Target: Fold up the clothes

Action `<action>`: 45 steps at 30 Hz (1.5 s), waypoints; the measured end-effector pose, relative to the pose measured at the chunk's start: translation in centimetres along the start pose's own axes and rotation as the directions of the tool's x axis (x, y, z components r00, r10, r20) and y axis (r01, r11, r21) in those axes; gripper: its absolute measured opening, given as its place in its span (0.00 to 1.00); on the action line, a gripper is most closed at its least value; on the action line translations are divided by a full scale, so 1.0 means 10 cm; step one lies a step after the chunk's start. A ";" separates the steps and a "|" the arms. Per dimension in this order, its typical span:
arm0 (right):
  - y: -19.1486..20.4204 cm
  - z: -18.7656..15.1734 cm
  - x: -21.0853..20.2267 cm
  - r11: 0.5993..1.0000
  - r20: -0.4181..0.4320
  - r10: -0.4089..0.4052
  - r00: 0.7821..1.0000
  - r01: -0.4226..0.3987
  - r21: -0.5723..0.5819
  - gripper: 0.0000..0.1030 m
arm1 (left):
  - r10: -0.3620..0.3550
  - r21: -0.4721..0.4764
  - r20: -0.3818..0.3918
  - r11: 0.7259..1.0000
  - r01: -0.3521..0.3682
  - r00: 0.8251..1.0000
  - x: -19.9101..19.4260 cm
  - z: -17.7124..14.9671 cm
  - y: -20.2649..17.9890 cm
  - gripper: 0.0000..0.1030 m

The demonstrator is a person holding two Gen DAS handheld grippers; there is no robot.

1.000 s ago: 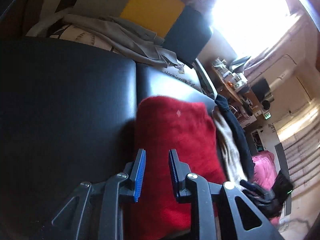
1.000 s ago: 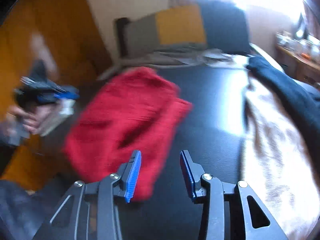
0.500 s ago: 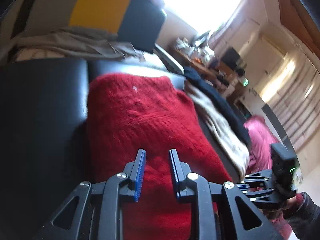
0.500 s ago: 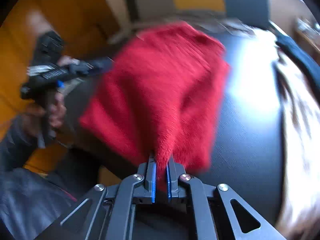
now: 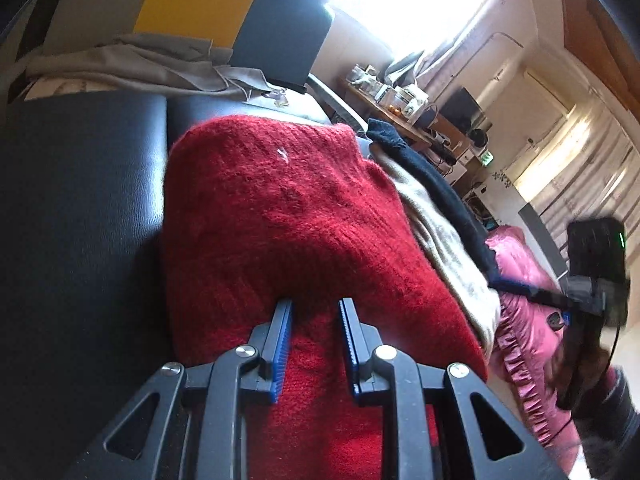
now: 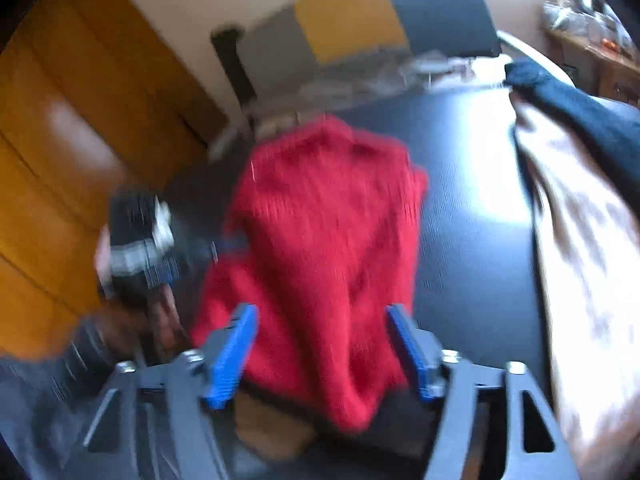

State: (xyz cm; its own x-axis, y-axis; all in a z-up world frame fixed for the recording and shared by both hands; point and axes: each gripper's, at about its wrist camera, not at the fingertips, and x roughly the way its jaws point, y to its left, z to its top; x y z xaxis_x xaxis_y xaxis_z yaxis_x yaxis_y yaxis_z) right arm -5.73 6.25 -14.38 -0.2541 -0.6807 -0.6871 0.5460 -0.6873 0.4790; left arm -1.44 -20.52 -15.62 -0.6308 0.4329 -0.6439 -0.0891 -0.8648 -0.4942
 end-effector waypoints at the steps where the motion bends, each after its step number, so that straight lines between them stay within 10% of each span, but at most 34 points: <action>1: -0.04 0.06 0.11 1.000 -0.002 0.012 1.000 -0.012 0.023 0.72 | 0.002 0.004 0.002 1.000 -0.002 1.000 0.00 0.00 -0.01 0.22; 8: -0.32 0.26 0.89 0.984 -0.043 0.074 0.996 -0.066 0.167 0.67 | -0.019 0.001 0.011 1.000 0.019 1.000 0.00 -0.01 0.04 0.22; 12: -0.24 0.37 1.01 0.989 -0.019 0.036 0.999 -0.033 0.142 0.21 | -0.015 0.011 0.016 1.000 0.015 1.000 0.00 0.00 0.05 0.22; 15: -0.01 0.45 0.90 0.996 0.003 -0.079 0.997 0.079 0.031 0.14 | -0.020 0.025 0.035 1.000 0.019 0.999 -0.08 0.00 0.00 0.22; 22: -0.19 0.09 0.80 0.953 -0.035 -0.302 0.953 0.301 -0.027 0.12 | -0.034 0.025 0.042 0.999 0.033 0.999 -0.11 -0.03 -0.01 0.22; 32: 0.07 0.33 0.63 0.956 0.096 -0.276 0.956 0.284 -0.076 0.15 | 0.085 -0.001 0.184 0.996 -0.087 0.979 -0.28 0.45 0.15 0.24; 45: 0.32 0.70 1.11 0.912 0.096 -0.334 0.938 0.348 -0.217 0.23 | 0.154 0.132 0.112 0.977 -0.168 0.982 0.30 0.72 0.00 0.24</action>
State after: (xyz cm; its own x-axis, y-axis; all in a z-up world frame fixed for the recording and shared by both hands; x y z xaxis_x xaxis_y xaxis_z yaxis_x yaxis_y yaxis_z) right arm -12.42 -5.32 -16.63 -0.4976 -0.4326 -0.7519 0.5830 -0.8086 0.0794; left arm -8.89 -21.10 -13.36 -0.7190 0.2639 -0.6429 -0.0831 -0.9511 -0.2974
